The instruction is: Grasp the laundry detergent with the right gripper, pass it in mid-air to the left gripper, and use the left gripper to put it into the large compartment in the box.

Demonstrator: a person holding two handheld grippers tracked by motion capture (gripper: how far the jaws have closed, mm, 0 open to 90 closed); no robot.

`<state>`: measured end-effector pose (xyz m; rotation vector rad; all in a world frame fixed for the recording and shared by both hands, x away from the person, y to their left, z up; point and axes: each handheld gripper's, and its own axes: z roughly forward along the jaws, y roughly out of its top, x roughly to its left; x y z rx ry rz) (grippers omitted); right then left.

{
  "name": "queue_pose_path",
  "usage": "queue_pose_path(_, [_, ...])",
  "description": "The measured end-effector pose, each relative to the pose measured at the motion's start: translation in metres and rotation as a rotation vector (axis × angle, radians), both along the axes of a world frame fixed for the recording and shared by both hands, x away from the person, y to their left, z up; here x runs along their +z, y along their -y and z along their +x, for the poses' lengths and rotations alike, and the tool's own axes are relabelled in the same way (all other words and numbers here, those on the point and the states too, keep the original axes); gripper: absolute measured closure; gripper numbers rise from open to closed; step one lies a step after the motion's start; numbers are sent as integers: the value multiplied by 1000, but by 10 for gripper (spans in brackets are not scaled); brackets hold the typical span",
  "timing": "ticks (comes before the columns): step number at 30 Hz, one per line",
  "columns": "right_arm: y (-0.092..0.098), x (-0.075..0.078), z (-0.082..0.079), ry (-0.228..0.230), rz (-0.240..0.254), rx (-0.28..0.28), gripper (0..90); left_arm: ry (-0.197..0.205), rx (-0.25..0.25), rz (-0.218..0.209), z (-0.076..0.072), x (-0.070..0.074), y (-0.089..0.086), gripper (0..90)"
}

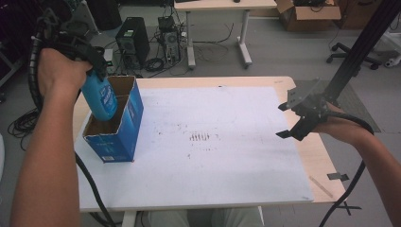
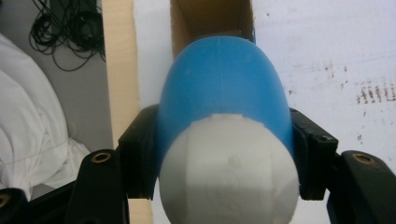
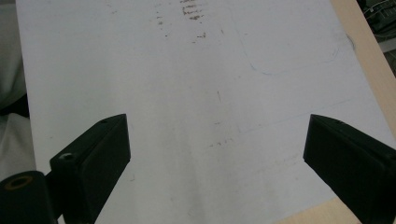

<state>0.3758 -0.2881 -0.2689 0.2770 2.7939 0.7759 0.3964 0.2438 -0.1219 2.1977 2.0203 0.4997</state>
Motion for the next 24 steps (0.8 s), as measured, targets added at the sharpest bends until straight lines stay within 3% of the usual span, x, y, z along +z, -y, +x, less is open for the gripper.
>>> queue_pose_path(15, [3, -5, -2, -11, -6, -13, 72, -40, -9, -21, 4, -57, -9, 381])
queue_pose_path(18, [2, -6, -3, -7, -2, -14, 75, -52, -25, -9, 4, -68, -9, 381])
queue_pose_path(24, [2, -8, -3, -12, -9, -20, 75, -47, -33, -12, 6, -85, -8, 380])
